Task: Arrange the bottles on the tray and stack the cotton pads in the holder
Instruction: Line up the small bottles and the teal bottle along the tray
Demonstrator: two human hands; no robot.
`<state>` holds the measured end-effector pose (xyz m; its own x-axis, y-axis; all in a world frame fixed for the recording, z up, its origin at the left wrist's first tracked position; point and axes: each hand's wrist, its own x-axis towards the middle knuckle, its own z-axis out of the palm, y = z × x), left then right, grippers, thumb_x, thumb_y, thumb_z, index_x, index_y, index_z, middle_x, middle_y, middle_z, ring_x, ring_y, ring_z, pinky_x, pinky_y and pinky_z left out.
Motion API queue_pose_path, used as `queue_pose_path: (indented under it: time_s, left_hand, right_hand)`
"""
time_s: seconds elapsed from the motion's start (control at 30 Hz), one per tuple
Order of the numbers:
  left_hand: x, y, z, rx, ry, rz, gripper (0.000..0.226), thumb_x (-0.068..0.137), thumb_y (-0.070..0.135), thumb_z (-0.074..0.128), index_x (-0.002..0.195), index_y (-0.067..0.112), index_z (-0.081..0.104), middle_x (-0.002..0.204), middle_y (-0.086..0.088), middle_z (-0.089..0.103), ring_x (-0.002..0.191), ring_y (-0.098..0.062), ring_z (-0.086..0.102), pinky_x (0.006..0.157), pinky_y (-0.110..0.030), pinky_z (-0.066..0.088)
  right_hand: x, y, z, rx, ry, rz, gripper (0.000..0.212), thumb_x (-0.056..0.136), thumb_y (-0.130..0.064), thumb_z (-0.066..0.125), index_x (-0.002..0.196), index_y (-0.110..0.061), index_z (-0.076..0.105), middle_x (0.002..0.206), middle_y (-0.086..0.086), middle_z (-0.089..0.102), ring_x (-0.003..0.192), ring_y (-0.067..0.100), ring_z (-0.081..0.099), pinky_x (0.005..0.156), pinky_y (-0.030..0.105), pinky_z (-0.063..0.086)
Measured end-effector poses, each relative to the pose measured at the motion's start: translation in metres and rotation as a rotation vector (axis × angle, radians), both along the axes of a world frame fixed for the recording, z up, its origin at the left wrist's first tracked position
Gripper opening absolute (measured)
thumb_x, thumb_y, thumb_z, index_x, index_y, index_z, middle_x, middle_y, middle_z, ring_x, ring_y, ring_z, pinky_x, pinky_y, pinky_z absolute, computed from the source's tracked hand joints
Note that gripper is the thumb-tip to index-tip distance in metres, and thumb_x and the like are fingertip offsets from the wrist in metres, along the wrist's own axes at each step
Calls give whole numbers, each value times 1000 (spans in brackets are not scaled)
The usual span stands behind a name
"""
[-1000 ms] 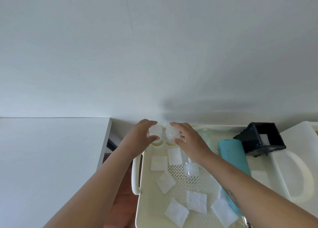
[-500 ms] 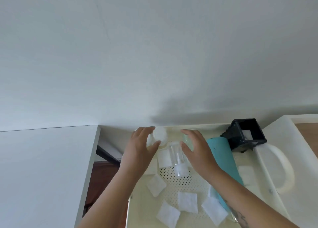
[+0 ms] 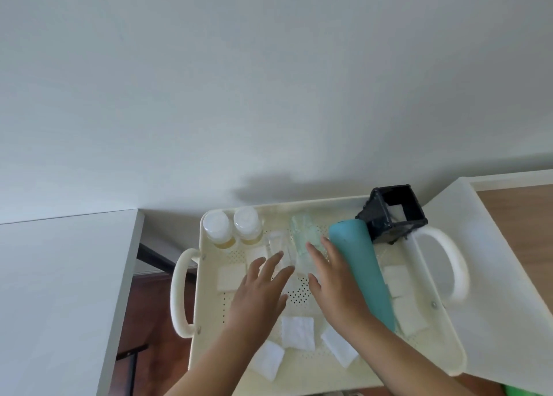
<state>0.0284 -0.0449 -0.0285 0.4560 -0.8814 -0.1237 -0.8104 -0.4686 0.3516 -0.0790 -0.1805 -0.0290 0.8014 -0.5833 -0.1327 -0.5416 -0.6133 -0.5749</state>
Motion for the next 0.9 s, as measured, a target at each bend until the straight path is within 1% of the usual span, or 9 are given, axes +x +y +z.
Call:
queue_pose_path:
  time_s: [0.1,0.17,0.33,0.4,0.5,0.57,0.73,0.83,0.9]
  left_hand:
    - [-2,0,-9,30,-54,-17,79,60,20,91,128,32,53,146,3,47,117,-33,58,75,-36,61]
    - [-4,0,-17,50,-90,-25,93,49,12,93,128,33,50,149,3,40,116,-33,58,73,-35,60]
    - [-1,1,-36,46,-93,-31,99,51,7,90,134,35,43,156,4,28,118,-28,48,70,-33,58]
    - [0,1,-39,50,-91,-32,102,49,6,89,135,35,42,157,3,26,119,-28,47,68,-33,57]
    - [1,2,-35,34,-115,-43,96,50,7,90,132,32,48,153,0,32,118,-29,50,70,-33,58]
    - [2,1,-28,10,-129,-56,85,56,11,90,130,29,51,150,-2,38,116,-31,56,71,-35,59]
    - [10,-9,0,-60,-173,-85,66,64,24,87,124,21,59,136,-6,60,109,-30,64,71,-37,61]
    - [19,-22,22,-69,-240,-113,62,62,31,86,119,17,66,124,-5,67,104,-27,67,77,-36,59]
    - [29,-30,35,-77,-281,-127,60,63,37,83,117,15,67,116,-3,70,100,-26,67,81,-37,57]
  right_hand:
    - [5,3,-2,-41,48,28,59,96,-10,53,149,-23,32,162,7,10,148,22,16,113,27,28]
    - [7,4,-3,-55,47,15,57,94,-7,54,147,-22,36,161,9,15,144,25,26,109,28,35]
    - [10,3,-5,-89,63,0,53,92,-7,58,141,-20,41,157,12,19,129,28,44,99,32,47]
    - [13,3,-5,-95,58,-7,51,92,-7,59,138,-20,42,156,14,18,125,29,46,95,33,49]
    - [14,3,-6,-103,47,-10,47,93,-9,58,136,-21,44,156,13,19,126,28,44,96,31,48]
    - [13,2,-5,-84,25,-21,44,92,-11,58,134,-22,46,155,11,20,126,26,42,96,30,46]
    - [10,-12,6,5,-55,-56,35,88,-14,64,122,-20,58,150,7,33,122,26,47,95,28,42]
    - [11,-29,19,57,-133,-69,33,86,-15,64,118,-20,61,141,5,43,125,22,46,100,29,40]
    - [14,-41,27,70,-168,-68,31,85,-16,65,116,-21,63,132,0,48,123,15,47,99,22,37]
